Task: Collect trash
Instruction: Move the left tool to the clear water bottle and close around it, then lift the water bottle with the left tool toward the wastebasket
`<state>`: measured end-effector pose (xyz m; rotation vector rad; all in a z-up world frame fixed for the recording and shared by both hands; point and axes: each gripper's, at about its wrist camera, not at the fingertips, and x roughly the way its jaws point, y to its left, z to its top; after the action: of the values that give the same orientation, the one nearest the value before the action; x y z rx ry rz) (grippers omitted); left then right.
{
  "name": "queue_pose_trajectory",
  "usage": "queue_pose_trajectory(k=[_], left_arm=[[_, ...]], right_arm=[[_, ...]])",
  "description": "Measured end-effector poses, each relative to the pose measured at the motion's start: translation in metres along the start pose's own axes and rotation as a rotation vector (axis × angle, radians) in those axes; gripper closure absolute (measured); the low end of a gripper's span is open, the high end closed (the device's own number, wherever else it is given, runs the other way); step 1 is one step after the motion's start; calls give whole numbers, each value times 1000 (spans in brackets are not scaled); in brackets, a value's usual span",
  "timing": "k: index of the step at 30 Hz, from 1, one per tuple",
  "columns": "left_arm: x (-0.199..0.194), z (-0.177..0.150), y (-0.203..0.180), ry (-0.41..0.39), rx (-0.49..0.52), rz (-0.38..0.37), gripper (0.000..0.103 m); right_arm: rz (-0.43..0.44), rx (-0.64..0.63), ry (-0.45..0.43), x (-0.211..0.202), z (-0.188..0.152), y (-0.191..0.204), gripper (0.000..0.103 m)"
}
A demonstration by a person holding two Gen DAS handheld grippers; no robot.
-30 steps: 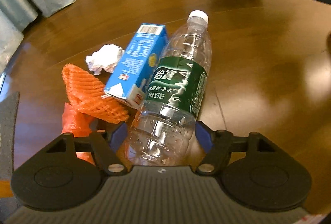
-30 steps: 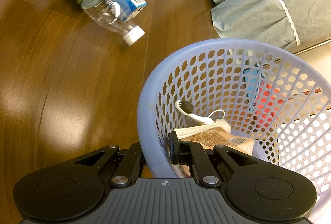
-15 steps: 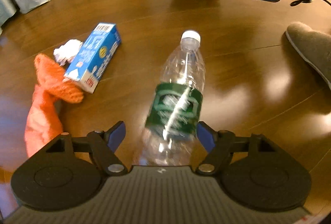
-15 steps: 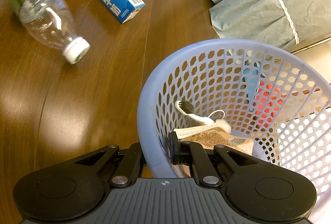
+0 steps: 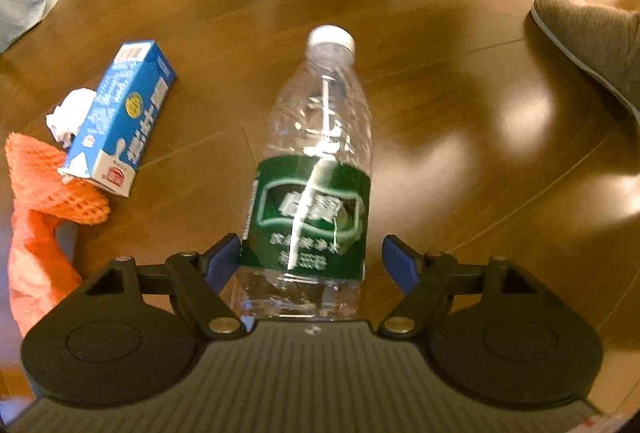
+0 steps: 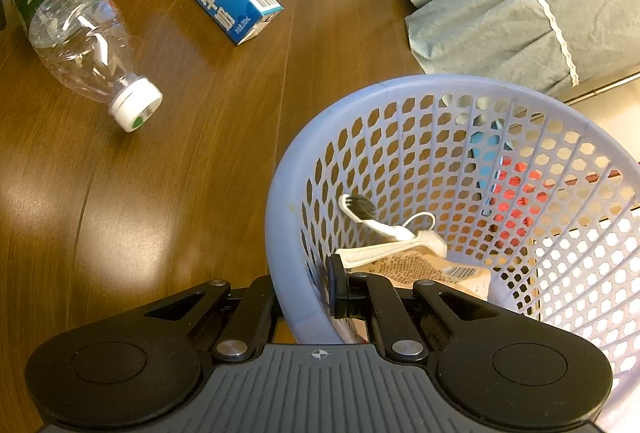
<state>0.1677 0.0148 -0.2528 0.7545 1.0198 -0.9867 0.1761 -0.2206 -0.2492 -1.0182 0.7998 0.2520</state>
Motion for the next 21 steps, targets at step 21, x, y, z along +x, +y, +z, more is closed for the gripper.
queue_pose_trajectory(k=[21], left_arm=[[-10, 6, 9, -7, -126, 4, 42]], right_arm=[[0, 0, 1, 0, 0, 1, 100]])
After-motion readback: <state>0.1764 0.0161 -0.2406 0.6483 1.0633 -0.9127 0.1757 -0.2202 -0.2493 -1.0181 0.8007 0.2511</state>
